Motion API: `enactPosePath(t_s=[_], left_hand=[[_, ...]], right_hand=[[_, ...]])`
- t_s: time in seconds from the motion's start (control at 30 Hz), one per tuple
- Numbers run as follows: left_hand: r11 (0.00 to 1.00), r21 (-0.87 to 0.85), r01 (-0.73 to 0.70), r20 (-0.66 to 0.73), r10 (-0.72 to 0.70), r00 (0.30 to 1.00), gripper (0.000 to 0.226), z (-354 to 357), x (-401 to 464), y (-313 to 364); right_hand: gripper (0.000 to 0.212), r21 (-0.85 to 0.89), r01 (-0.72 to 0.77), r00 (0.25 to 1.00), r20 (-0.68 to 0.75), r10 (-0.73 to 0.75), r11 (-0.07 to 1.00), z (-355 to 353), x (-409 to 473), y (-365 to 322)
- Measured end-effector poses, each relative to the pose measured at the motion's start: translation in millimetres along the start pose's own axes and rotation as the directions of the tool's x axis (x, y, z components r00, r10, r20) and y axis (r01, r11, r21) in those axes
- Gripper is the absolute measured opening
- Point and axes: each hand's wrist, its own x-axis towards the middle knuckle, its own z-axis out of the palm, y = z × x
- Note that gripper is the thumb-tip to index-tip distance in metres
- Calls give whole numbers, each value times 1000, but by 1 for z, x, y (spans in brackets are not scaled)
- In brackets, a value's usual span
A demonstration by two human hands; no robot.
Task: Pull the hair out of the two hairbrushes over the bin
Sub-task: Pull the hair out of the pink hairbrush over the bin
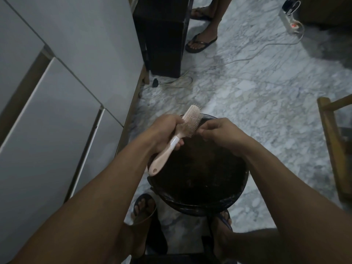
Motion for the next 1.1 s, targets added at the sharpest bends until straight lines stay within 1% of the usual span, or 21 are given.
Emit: enactPosePath(t_s=[0.07,0.13,0.23,0.33,0.4,0.47,0.53,0.6,0.7,0.73,0.77,0.83,0.93,1.0,1.03,1.1], left_hand=[[1000,2,-15,-3,15,1000,20,2,-2,0],[999,3,-36,17,35,999,23,3,-2,0],[989,91,-118,32,115,993,29,0,3,-5],[983,94,-160,26,158,987,21,2,5,-8],[982,74,-172,3,172,985,19,3,5,-7],[978,64,-196,-26,198,980,23,1,5,-6],[970,96,-222,-55,227,972,24,-1,6,-6],[959,142,-244,-91,258,962,24,-2,7,-6],[952,150,-267,-226,296,928,23,-12,14,-5],[953,139,-268,-271,297,916,24,-17,16,-4],[956,126,-266,-295,292,910,27,-21,17,-3],[958,120,-259,-267,282,921,32,-24,15,-3],[946,208,-249,-143,282,949,31,-11,3,-4],[951,220,-218,-95,243,965,32,0,0,-5],[964,190,-188,-84,206,975,36,5,0,-5],[984,119,-129,-75,139,988,41,9,0,-5]], right_hand=[[14,26,8,1000,-14,-7,1000,-1,1,1],[15,63,16,1000,-6,-16,998,-2,1,2],[14,101,19,1000,12,-20,995,-1,2,2],[16,112,15,1000,23,-18,994,-1,0,-1],[18,57,19,999,42,-22,998,-2,-2,-2],[21,-12,21,997,69,-20,1000,-2,-4,-2],[24,-78,15,997,72,-10,997,-4,-2,-1],[24,-174,14,999,41,-7,985,-7,1,1],[20,-396,-1,1000,8,4,918,-18,2,7],[19,-449,-21,1000,-7,20,893,-23,1,11],[19,-465,-45,999,-19,41,884,-27,0,15],[19,-433,-61,998,-10,63,899,-29,-1,19],[14,-401,6,998,57,18,916,-20,-1,18],[27,-392,55,998,43,-41,918,-13,1,16],[35,-367,76,997,15,-76,927,-11,2,15],[42,-266,140,987,-35,-155,954,-8,2,11]])
